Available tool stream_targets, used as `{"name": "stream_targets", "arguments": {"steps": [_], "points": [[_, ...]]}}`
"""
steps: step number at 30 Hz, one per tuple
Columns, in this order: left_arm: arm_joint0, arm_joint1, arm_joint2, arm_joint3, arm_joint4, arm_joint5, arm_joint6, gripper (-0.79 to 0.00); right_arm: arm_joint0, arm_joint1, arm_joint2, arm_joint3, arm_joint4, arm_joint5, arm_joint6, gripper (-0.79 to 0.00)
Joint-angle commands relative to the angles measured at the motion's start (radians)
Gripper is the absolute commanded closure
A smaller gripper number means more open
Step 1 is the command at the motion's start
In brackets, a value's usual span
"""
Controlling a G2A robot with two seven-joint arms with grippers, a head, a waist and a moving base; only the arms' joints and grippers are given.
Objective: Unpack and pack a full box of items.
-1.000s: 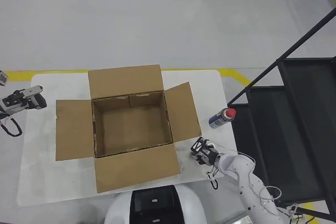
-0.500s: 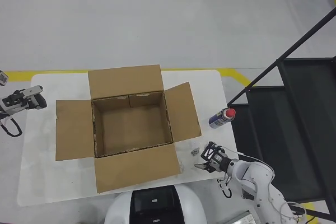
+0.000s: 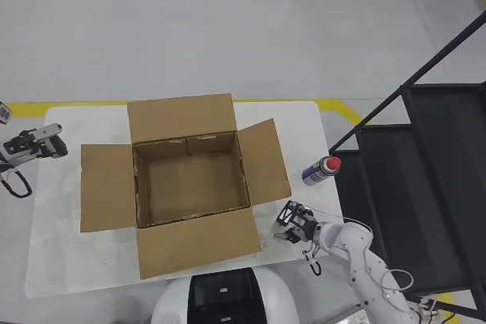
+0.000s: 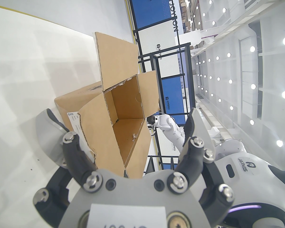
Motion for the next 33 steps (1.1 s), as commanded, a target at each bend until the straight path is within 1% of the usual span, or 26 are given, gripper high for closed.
{"name": "stream_targets", "arguments": {"steps": [1,3,5,6,7,10,12,13,15,17,18,19,20,26,33], "points": [[0.000,0.000,0.000,0.000,0.000,0.000,0.000,-0.785,0.010,0.000,-0.006,0.009,0.002,0.008,0.009,-0.711],[0.000,0.000,0.000,0.000,0.000,0.000,0.000,-0.785,0.019,0.001,-0.009,0.017,0.006,0.014,0.012,-0.659],[0.000,0.000,0.000,0.000,0.000,0.000,0.000,-0.785,0.025,0.002,-0.013,0.021,0.006,0.020,0.018,-0.640],[0.000,0.000,0.000,0.000,0.000,0.000,0.000,-0.785,0.027,0.003,-0.016,0.022,0.007,0.021,0.019,-0.600],[0.000,0.000,0.000,0.000,0.000,0.000,0.000,-0.785,0.030,0.004,-0.020,0.024,0.003,0.021,0.023,-0.591],[0.000,0.000,0.000,0.000,0.000,0.000,0.000,-0.785,0.037,0.005,-0.031,0.033,0.007,0.022,0.024,-0.474],[0.000,0.000,0.000,0.000,0.000,0.000,0.000,-0.785,0.042,0.006,-0.036,0.038,0.006,0.026,0.024,-0.443],[0.000,0.000,0.000,0.000,0.000,0.000,0.000,-0.785,0.043,0.006,-0.038,0.041,0.008,0.027,0.022,-0.391],[0.000,0.000,0.000,0.000,0.000,0.000,0.000,-0.785,0.047,0.007,-0.043,0.045,0.010,0.030,0.022,-0.372],[0.000,0.000,0.000,0.000,0.000,0.000,0.000,-0.785,0.050,0.009,-0.048,0.048,0.011,0.031,0.020,-0.277],[0.000,0.000,0.000,0.000,0.000,0.000,0.000,-0.785,0.051,0.009,-0.049,0.049,0.012,0.031,0.019,-0.169],[0.000,0.000,0.000,0.000,0.000,0.000,0.000,-0.785,0.051,0.010,-0.050,0.049,0.012,0.033,0.019,-0.105],[0.000,0.000,0.000,0.000,0.000,0.000,0.000,-0.785,0.050,0.011,-0.051,0.048,0.012,0.035,0.020,0.000],[0.000,0.000,0.000,0.000,0.000,0.000,0.000,-0.785,0.027,0.019,-0.034,0.013,0.015,0.050,0.006,0.000],[0.000,0.000,0.000,0.000,0.000,0.000,0.000,-0.785,-0.044,0.034,0.028,-0.092,0.036,0.047,-0.029,0.000]]}}
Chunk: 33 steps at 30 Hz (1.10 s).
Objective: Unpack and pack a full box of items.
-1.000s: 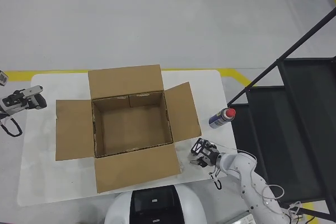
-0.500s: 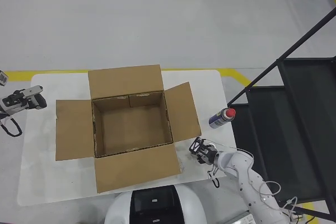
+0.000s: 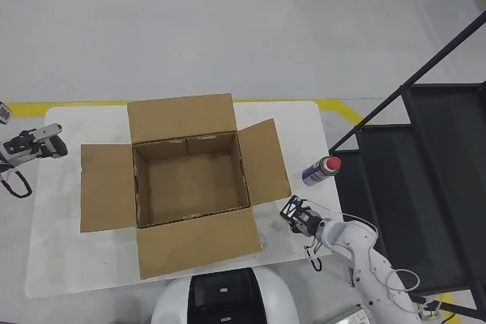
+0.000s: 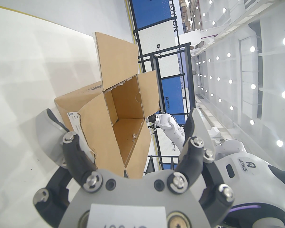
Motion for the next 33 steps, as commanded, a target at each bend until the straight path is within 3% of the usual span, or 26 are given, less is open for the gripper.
{"name": "stream_targets", "arguments": {"steps": [1,11,22,32,33], "points": [[0.000,0.000,0.000,0.000,0.000,0.000,0.000,-0.785,-0.013,0.003,0.010,-0.022,0.001,-0.006,0.000,0.000],[0.000,0.000,0.000,0.000,0.000,0.000,0.000,-0.785,-0.029,0.014,0.034,-0.061,0.035,-0.009,-0.005,0.000],[0.000,0.000,0.000,0.000,0.000,0.000,0.000,-0.785,0.096,0.001,-0.081,0.103,0.072,0.040,-0.015,0.000],[0.000,0.000,0.000,0.000,0.000,0.000,0.000,-0.785,0.132,-0.001,-0.119,0.166,0.077,0.090,-0.023,0.000],[0.000,0.000,0.000,0.000,0.000,0.000,0.000,-0.785,0.133,0.000,-0.121,0.167,0.078,0.092,-0.025,-0.089]]}}
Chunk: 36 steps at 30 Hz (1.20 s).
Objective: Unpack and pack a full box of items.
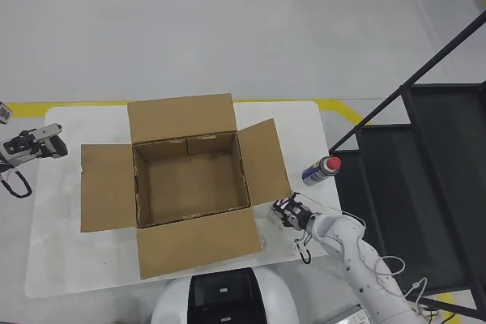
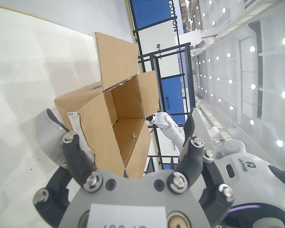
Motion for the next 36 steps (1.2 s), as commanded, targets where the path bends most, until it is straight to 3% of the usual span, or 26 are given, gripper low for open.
{"name": "stream_targets", "arguments": {"steps": [1,2,4,17,25,33,34,36], "points": [[0.000,0.000,0.000,0.000,0.000,0.000,0.000,-0.785,-0.001,0.001,-0.002,-0.001,0.000,0.002,-0.002,-0.296],[0.000,0.000,0.000,0.000,0.000,0.000,0.000,-0.785,-0.002,0.002,-0.001,-0.004,-0.001,0.002,-0.002,-0.526],[0.000,0.000,0.000,0.000,0.000,0.000,0.000,-0.785,-0.009,0.004,0.002,-0.014,-0.002,0.000,-0.003,-0.785],[0.000,0.000,0.000,0.000,0.000,0.000,0.000,-0.785,-0.047,0.022,0.017,-0.077,-0.046,-0.035,-0.012,-0.785],[0.000,0.000,0.000,0.000,0.000,0.000,0.000,-0.785,-0.016,0.030,-0.014,-0.067,-0.178,-0.031,0.001,-0.785],[0.000,0.000,0.000,0.000,0.000,0.000,0.000,-0.785,0.038,0.039,-0.033,-0.032,-0.239,-0.113,-0.006,-0.785],[0.000,0.000,0.000,0.000,0.000,0.000,0.000,-0.785,0.043,0.041,-0.037,-0.029,-0.246,-0.125,-0.005,-0.770],[0.000,0.000,0.000,0.000,0.000,0.000,0.000,-0.785,0.053,0.043,-0.041,-0.021,-0.252,-0.152,-0.007,-0.600]]}}
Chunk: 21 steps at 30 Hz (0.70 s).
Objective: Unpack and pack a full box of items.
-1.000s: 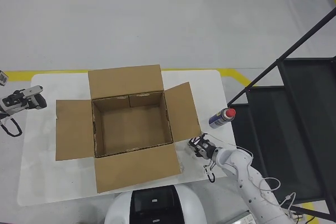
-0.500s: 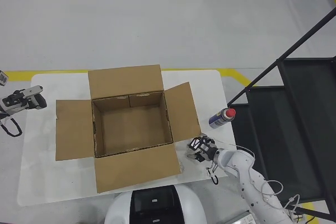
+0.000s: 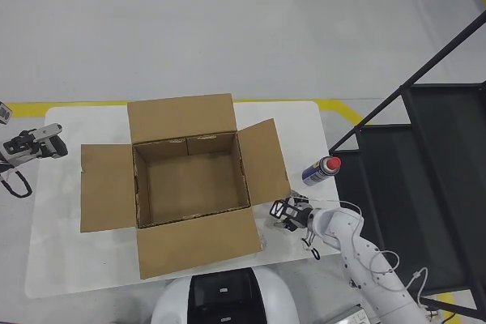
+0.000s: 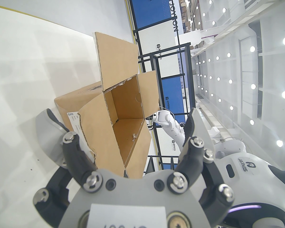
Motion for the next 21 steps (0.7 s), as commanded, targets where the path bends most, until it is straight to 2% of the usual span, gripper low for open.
{"name": "stream_targets", "arguments": {"steps": [1,2,8,12,14,16,17,21], "points": [[0.000,0.000,0.000,0.000,0.000,0.000,0.000,-0.785,0.008,0.002,-0.004,0.007,-0.005,-0.021,-0.001,-0.453],[0.000,0.000,0.000,0.000,0.000,0.000,0.000,-0.785,0.013,0.003,-0.008,0.010,-0.008,-0.031,-0.002,-0.409],[0.000,0.000,0.000,0.000,0.000,0.000,0.000,-0.785,0.031,0.004,-0.024,0.030,-0.001,-0.041,-0.026,-0.400],[0.000,0.000,0.000,0.000,0.000,0.000,0.000,-0.785,0.047,0.004,-0.040,0.051,-0.002,-0.038,-0.037,-0.336],[0.000,0.000,0.000,0.000,0.000,0.000,0.000,-0.785,0.051,0.004,-0.045,0.057,-0.003,-0.034,-0.041,-0.222],[0.000,0.000,0.000,0.000,0.000,0.000,0.000,-0.785,0.052,0.005,-0.047,0.059,-0.006,-0.030,-0.045,-0.028],[0.000,0.000,0.000,0.000,0.000,0.000,0.000,-0.785,0.050,0.006,-0.045,0.056,-0.008,-0.025,-0.047,0.000],[0.000,0.000,0.000,0.000,0.000,0.000,0.000,-0.785,0.021,0.013,-0.025,0.026,-0.008,-0.004,-0.057,0.000]]}}
